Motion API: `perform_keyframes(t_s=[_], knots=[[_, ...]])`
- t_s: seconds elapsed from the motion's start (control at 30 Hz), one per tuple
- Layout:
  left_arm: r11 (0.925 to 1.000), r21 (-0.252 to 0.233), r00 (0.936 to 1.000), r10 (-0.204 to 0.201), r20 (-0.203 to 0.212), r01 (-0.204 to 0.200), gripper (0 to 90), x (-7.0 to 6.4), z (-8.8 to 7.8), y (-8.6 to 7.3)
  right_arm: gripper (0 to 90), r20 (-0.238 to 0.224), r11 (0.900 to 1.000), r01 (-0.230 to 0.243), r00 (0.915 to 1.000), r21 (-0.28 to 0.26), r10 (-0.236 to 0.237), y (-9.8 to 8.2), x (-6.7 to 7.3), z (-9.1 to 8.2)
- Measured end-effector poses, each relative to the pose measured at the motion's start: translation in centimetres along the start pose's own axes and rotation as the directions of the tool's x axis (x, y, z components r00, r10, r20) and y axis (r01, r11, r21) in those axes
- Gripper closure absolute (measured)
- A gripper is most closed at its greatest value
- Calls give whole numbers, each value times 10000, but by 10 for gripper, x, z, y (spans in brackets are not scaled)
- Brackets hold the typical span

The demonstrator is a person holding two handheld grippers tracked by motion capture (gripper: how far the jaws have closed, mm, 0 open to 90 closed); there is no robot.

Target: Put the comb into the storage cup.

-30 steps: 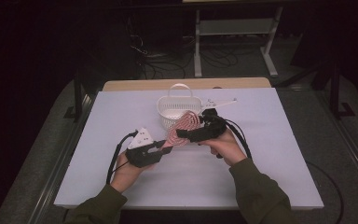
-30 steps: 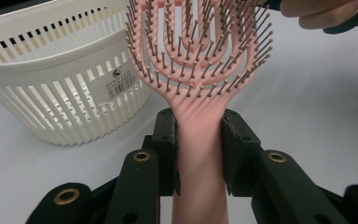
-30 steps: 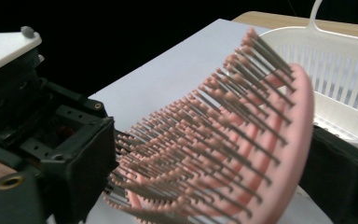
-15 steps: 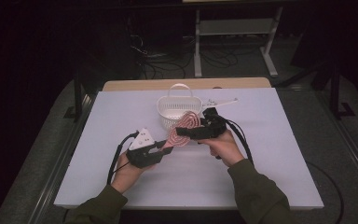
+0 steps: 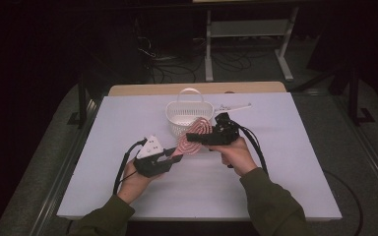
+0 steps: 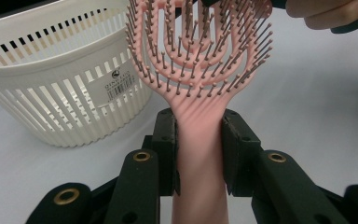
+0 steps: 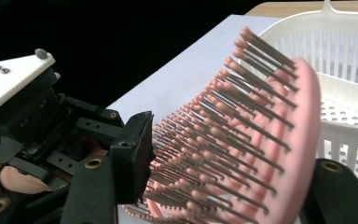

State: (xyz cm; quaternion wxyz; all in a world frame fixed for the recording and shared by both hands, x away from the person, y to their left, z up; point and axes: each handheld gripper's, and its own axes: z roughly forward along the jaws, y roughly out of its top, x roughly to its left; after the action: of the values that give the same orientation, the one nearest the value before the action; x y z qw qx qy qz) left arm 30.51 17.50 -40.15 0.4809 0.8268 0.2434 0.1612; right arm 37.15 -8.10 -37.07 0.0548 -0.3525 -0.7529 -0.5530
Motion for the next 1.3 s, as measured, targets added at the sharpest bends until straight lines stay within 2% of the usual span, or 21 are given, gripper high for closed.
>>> perform_keyframes(t_s=[0.3,0.43,0.8,0.93,1.3], knots=[[9999,57,9998,156,-98,-156,699,-1,1,-1,459,-135,9997,-225,9997,-69,225,0,-2,0],[9998,143,9996,174,-236,-171,699,0,1,-1,510,-196,9996,-273,9994,-59,272,0,-2,0],[9990,307,9993,338,-160,-333,701,0,3,-2,578,-354,9996,-258,9991,-110,253,0,-1,-1],[9984,404,9991,408,-92,-404,703,0,5,-3,614,-626,9994,-321,9976,-152,311,0,-1,-2],[9983,448,9993,366,-3,-365,700,1,5,-3,631,-852,9992,-328,9959,-223,308,0,1,-3]])
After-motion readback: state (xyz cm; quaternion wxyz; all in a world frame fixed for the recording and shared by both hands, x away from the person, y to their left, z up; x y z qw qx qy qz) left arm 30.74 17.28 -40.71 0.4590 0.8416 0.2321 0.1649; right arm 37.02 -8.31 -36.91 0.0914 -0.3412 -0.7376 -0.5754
